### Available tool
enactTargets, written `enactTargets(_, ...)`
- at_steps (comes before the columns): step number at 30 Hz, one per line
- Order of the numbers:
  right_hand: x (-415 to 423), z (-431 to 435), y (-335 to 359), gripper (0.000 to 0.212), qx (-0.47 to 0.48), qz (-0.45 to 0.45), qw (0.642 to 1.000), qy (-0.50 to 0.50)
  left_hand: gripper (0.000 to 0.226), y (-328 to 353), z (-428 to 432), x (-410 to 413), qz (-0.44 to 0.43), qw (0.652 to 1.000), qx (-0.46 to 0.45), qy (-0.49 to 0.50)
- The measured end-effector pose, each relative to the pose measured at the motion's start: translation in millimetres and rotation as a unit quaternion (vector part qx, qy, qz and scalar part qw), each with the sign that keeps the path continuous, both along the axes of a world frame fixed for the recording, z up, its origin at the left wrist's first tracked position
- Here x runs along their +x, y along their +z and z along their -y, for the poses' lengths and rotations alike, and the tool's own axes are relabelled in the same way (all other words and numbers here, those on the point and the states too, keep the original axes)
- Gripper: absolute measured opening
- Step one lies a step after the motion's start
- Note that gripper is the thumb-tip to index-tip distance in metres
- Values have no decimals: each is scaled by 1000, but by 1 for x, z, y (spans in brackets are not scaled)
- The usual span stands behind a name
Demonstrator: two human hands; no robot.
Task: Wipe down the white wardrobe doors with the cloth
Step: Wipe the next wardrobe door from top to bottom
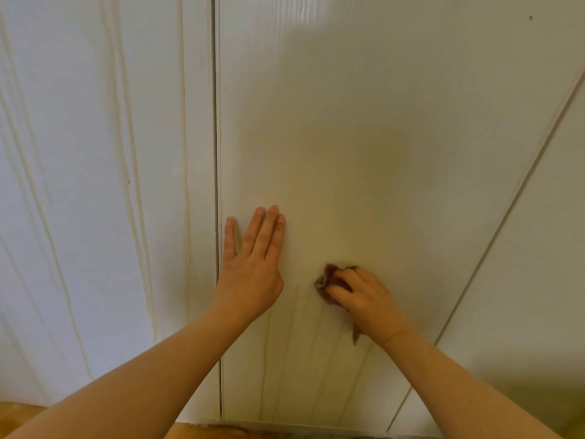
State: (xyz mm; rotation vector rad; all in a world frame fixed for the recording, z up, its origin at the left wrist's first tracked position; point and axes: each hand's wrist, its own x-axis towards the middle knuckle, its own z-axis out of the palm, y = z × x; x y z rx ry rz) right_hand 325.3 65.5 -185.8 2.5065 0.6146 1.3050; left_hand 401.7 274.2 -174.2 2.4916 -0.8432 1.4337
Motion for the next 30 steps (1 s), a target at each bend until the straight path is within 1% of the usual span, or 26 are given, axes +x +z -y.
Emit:
enactTargets(1, -1, -2, 17, 11, 64, 1, 998, 6, 81, -1, 2, -1, 0, 1000, 0, -7)
enactTargets(3, 6, -2, 54, 25, 130, 92, 987, -25, 78, -8, 9, -5, 1, 1000, 11, -28)
enactTargets(5, 8, -2, 71, 26, 193, 125, 970, -72, 78, -18, 16, -10, 5, 999, 21, -43)
enactTargets(6, 7, 1, 64, 24, 187, 125, 971, -85, 78, -23, 21, -13, 4, 998, 25, -51)
enactTargets(7, 4, 1, 46, 21, 184, 90, 975, -83, 78, -27, 24, -15, 4, 998, 27, -56)
enactTargets(9, -11, 3, -4, 15, 167, -26, 983, -74, 77, -31, 30, -20, 11, 997, 33, -63)
enactTargets(10, -19, 4, -31, 23, 134, -71, 985, -79, 76, -34, 31, -22, 14, 997, 38, -65)
enactTargets(11, -25, 8, -51, 36, 97, -111, 987, -70, 75, -37, 31, -24, 16, 997, 44, -68)
enactTargets(12, -29, 14, -63, 42, 80, -125, 987, -68, 74, -41, 31, -25, 16, 996, 49, -70)
enactTargets(14, -24, 19, -54, 37, 142, -90, 984, -54, 74, -48, 31, -25, 10, 996, 60, -68)
enactTargets(16, -17, 13, -18, 29, 245, -12, 968, -50, 73, -52, 31, -25, 3, 996, 69, -63)
enactTargets(17, -14, 12, 1, 25, 279, 44, 958, -52, 73, -55, 32, -25, 1, 995, 72, -64)
enactTargets(18, -9, 13, 11, 22, 294, 91, 950, -51, 72, -59, 34, -27, -2, 995, 74, -65)
enactTargets(19, -6, 14, 13, 22, 295, 114, 947, -49, 72, -63, 37, -29, -6, 995, 76, -68)
enactTargets(21, -7, 16, -13, 20, 259, 103, 959, -48, 72, -71, 42, -34, -16, 994, 82, -75)
enactTargets(23, -19, 20, -62, 13, 183, 33, 981, -60, 72, -77, 46, -37, -24, 992, 92, -77)
enactTargets(24, -25, 21, -80, 21, 156, -22, 985, -71, 72, -78, 47, -37, -28, 992, 95, -76)
enactTargets(25, -30, 23, -91, 34, 148, -79, 983, -80, 72, -80, 47, -38, -32, 992, 98, -76)
enactTargets(26, -29, 27, -94, 40, 161, -95, 979, -80, 72, -81, 47, -38, -37, 992, 98, -77)
enactTargets(27, -27, 29, -87, 33, 178, -70, 979, -77, 71, -82, 47, -38, -41, 992, 95, -78)
enactTargets(28, -26, 28, -75, 20, 207, -27, 976, -68, 71, -82, 47, -38, -43, 992, 90, -81)
enactTargets(29, -26, 29, -59, 16, 248, 12, 967, -62, 71, -82, 48, -38, -43, 992, 84, -89)
enactTargets(30, -26, 30, -41, 21, 291, 46, 954, -59, 71, -82, 49, -39, -41, 991, 80, -99)
